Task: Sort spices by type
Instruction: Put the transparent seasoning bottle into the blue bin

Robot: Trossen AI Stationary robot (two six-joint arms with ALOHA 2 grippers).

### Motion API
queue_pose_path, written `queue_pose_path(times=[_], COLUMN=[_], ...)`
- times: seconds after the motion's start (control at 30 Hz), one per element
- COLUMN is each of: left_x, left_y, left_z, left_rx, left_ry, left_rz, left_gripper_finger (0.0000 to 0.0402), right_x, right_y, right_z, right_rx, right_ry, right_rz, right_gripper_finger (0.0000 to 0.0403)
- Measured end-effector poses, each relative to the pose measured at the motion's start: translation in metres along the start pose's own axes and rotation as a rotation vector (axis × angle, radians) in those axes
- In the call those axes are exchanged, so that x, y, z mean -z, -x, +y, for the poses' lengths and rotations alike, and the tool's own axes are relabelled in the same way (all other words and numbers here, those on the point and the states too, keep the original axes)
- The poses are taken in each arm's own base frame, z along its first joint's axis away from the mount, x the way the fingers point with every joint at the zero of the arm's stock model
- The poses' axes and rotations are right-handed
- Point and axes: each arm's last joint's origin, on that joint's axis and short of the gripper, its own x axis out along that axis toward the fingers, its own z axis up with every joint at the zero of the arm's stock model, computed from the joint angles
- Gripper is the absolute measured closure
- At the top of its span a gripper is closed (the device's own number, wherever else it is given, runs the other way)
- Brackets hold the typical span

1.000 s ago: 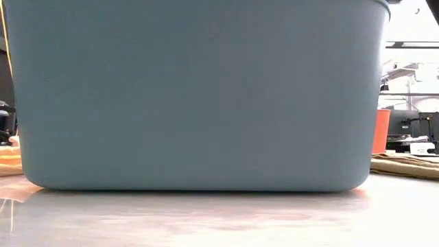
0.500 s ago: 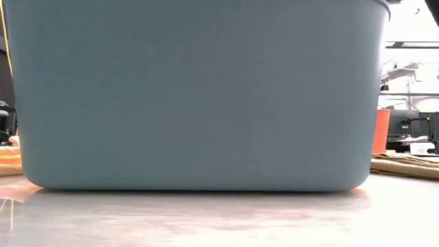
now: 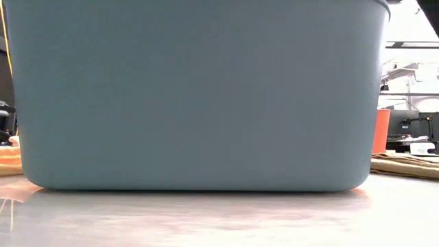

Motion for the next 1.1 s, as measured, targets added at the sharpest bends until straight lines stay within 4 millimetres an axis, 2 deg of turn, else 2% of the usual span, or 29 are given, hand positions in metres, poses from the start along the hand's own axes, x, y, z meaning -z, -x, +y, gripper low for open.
queue_pose_path(times=[0.5,0.87,1.1], left_x=[0.006,0.007,0.007], left_y=[-0.007,-0.009,-0.009], left_z=[0.007,0.009,0.01], left_rx=[0.059,0.076,0.062], left_ry=[0.036,0.042,0.054], left_rz=[-0.035,-0.059,-0.053], left_gripper_finger=[0.013,0.0208,0.0239], right_x=[-0.002,-0.001,-0.002], right_y=[0.0,0.0,0.0], right_z=[-0.001,-0.001,-0.001], right_rx=[-0.021,-0.018,0.001], right_ry=[0.063,0.085,0.062], right_rz=[-0.009,-0.002,-0.017], right_gripper_finger=[0.0222,0.0221,0.0179])
